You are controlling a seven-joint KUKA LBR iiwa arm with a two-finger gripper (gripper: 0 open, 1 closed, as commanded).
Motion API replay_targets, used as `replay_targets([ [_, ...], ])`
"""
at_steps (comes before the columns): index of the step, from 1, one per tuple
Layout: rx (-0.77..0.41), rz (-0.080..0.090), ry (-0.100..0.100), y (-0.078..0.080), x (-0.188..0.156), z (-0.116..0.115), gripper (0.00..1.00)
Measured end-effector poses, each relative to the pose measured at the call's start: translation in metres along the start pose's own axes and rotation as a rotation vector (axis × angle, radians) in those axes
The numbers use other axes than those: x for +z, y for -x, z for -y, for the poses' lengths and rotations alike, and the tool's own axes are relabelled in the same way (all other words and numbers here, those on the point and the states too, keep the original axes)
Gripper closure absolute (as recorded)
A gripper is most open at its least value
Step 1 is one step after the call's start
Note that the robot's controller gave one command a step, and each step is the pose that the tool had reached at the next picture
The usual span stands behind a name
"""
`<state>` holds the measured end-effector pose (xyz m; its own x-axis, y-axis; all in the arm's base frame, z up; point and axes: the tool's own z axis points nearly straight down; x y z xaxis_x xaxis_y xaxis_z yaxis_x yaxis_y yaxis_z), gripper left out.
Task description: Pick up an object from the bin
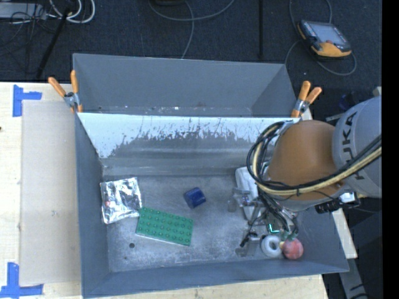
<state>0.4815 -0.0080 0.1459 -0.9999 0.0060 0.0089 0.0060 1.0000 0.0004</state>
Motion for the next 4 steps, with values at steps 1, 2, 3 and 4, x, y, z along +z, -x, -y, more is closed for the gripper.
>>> replay_targets([
  [1, -0.134, 0.009, -0.002, 0.001, 0.069, 0.063, 0.0],
  [2, -0.074, 0.008, -0.002, 0.008, 0.077, 0.128, 0.0],
  [3, -0.078, 0.008, 0.001, 0.008, 0.076, 0.125, 1.0],
  [4, -0.106, 0.018, -0.003, 0.023, -0.078, 0.131, 1.0],
])
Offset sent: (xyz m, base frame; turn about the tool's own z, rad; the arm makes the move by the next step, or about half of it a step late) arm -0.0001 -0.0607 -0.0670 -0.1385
